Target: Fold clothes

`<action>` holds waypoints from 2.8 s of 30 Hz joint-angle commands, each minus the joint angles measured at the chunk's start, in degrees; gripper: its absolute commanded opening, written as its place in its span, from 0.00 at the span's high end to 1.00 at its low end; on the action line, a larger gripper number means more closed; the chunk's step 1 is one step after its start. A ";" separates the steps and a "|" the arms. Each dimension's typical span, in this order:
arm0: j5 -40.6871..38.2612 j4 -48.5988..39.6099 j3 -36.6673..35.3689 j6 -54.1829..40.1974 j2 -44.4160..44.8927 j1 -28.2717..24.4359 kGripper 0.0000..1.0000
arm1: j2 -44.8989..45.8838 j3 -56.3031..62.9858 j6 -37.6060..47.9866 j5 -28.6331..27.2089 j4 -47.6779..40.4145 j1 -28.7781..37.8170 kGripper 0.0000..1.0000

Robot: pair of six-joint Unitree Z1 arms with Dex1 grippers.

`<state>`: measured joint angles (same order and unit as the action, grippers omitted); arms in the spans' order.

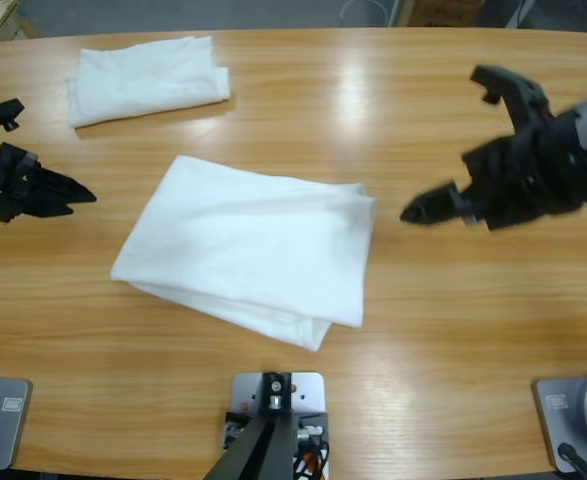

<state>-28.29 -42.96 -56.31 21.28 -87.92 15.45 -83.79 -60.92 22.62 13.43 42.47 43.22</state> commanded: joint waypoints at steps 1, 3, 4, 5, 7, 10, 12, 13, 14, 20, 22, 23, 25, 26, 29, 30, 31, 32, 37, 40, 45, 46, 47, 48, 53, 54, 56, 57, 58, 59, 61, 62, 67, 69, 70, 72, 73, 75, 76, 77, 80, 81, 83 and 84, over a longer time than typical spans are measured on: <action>-1.54 1.89 -5.95 -0.85 -7.62 3.16 0.76 | -5.07 4.30 0.92 5.61 -5.33 5.45 1.00; -1.67 1.91 -8.78 -0.48 -10.67 5.46 0.94 | -6.42 4.36 1.11 5.78 -6.89 6.21 1.00; -1.68 1.88 -10.42 -0.45 -12.75 6.78 1.00 | -7.53 4.67 1.11 6.24 -8.26 6.26 1.00; -1.68 1.84 -12.05 -0.45 -14.89 7.92 1.00 | -8.83 5.55 1.11 6.89 -10.79 6.26 1.00; -1.68 1.86 -15.14 -0.52 -18.94 9.54 1.00 | -12.62 6.69 1.39 9.14 -15.50 6.42 1.00; -1.65 1.91 -19.49 -0.17 -23.14 10.60 1.00 | -17.76 7.22 3.18 8.28 -21.27 9.18 1.00; -1.18 1.91 -22.54 0.92 -25.05 10.83 1.00 | -19.67 8.08 3.75 6.99 -23.96 10.30 1.00; -0.14 1.91 -23.97 1.59 -25.92 10.81 1.00 | -20.10 8.70 3.80 6.73 -25.12 10.30 1.00; 0.76 1.91 -25.36 2.05 -26.93 10.77 1.00 | -20.61 9.38 3.92 6.47 -26.61 10.30 1.00; 4.27 0.86 -27.73 2.10 -34.07 12.81 1.00 | -24.31 10.21 4.18 6.43 -30.06 10.39 1.00; 7.77 -0.92 -27.10 2.54 -35.02 13.80 1.00 | -24.51 10.21 4.18 6.34 -30.06 10.39 1.00; 8.49 -1.20 -26.69 2.52 -35.34 13.95 1.00 | -24.93 10.21 4.18 6.34 -30.08 10.39 1.00; 10.07 -2.64 -26.57 2.50 -35.58 13.99 1.00 | -25.61 10.19 4.31 6.40 -30.22 10.39 1.00; 10.94 -3.10 -26.57 2.54 -35.76 13.99 1.00 | -25.72 10.09 4.36 6.41 -30.25 10.37 1.00; 11.59 -3.19 -26.96 2.54 -37.18 13.95 1.00 | -26.23 10.03 4.61 6.54 -30.29 10.39 1.00; 11.59 -3.19 -27.18 2.58 -37.59 13.97 1.00 | -26.37 10.03 4.69 6.89 -30.34 10.39 1.00; 11.59 -3.19 -27.36 2.72 -37.89 13.97 1.00 | -26.49 10.03 4.89 7.13 -30.39 10.50 1.00; 11.59 -3.19 -27.55 2.80 -38.15 13.99 1.00 | -26.70 10.05 5.31 7.13 -30.99 10.85 1.00; 11.67 -3.27 -26.82 2.91 -38.41 14.08 1.00 | -26.79 10.03 6.47 6.62 -31.62 11.67 1.00; 11.67 -3.19 -26.67 3.23 -38.59 14.08 1.00 | -26.27 10.42 7.74 6.22 -27.58 13.54 1.00; 11.97 -3.19 -26.50 3.42 -38.64 14.08 1.00 | -24.35 13.81 11.15 4.59 -25.05 16.70 1.00; 12.06 -3.19 -26.48 3.42 -38.62 14.08 1.00 | -23.40 13.78 11.18 4.01 -24.17 16.72 1.00; 12.11 -3.17 -26.48 3.42 -38.59 14.08 1.00 | -22.66 13.67 11.22 3.20 -23.33 16.72 1.00; 12.10 -3.17 -26.48 3.42 -38.55 14.08 1.00 | -22.13 13.60 11.22 2.53 -22.73 16.72 1.00; 12.04 -3.27 -25.88 3.42 -37.99 14.08 1.00 | -20.01 13.55 11.53 0.67 -20.36 16.72 1.00; 12.03 -3.26 -25.67 3.49 -37.89 14.08 1.00 | -19.62 13.44 11.50 -0.09 -19.06 16.72 1.00; 12.03 -3.24 -25.41 3.51 -37.73 14.08 1.00 | -18.60 12.67 11.22 -1.73 -16.66 16.72 1.00; 12.03 -3.22 -25.27 3.51 -37.66 14.08 1.00 | -18.23 12.49 11.22 -2.02 -16.03 16.72 1.00; 12.06 -3.20 -25.25 3.51 -37.48 14.08 1.00 | -18.34 12.55 11.22 -2.22 -15.84 16.72 1.00; 12.03 -3.19 -25.34 3.51 -37.02 14.08 1.00 | -18.71 12.58 11.22 -2.36 -15.84 16.72 1.00; 12.32 -3.19 -25.51 3.86 -35.39 14.08 1.00 | -19.55 12.63 11.22 -2.27 -16.05 16.72 1.00; 12.89 -3.19 -25.51 4.32 -34.67 14.02 1.00 | -19.85 12.58 11.22 -2.27 -16.28 16.72 1.00; 13.50 -3.27 -23.95 6.27 -33.39 13.30 1.00 | -19.55 12.49 11.22 -2.34 -15.72 16.72 1.00; 13.50 -3.27 -23.56 6.51 -33.21 13.06 1.00 | -18.86 12.49 11.48 -3.45 -13.96 16.72 1.00; 13.52 -3.27 -23.37 6.60 -33.02 12.99 1.00 | -18.50 12.49 11.57 -4.01 -13.06 16.72 1.00; 13.70 -3.27 -22.90 6.85 -32.14 12.71 1.00 | -16.98 12.41 11.67 -5.14 -11.27 16.72 1.00; 13.70 -3.24 -22.88 6.81 -31.31 12.67 1.00 | -15.89 11.88 11.44 -5.66 -10.37 16.72 1.00; 13.70 -3.15 -23.48 6.67 -28.45 12.83 1.00 | -13.68 9.89 10.02 -6.28 -9.16 16.72 1.00; 13.66 -3.13 -24.11 6.67 -26.71 13.43 1.00 | -12.75 8.38 9.37 -6.30 -8.86 16.72 1.00; 13.52 -3.19 -25.15 6.67 -25.48 14.50 1.00 | -12.59 7.17 9.05 -6.23 -8.63 16.72 1.00; 13.08 -3.27 -27.83 7.37 -25.16 19.16 1.00 | -14.79 5.39 8.23 -5.77 -8.44 16.72 1.00; 13.08 -3.27 -28.20 8.17 -25.92 20.91 1.00 | -15.54 5.41 8.14 -5.63 -8.53 16.72 1.00; 13.17 -2.99 -28.54 9.41 -28.31 24.27 1.00 | -16.12 5.46 8.09 -5.73 -8.60 16.72 1.00; 13.15 -2.89 -28.73 9.89 -29.41 25.70 1.00 | -16.19 5.46 8.09 -5.91 -8.72 16.72 1.00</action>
<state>-15.27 -45.67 -83.78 28.24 -113.42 33.11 -97.83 -55.50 31.52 7.98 33.37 59.34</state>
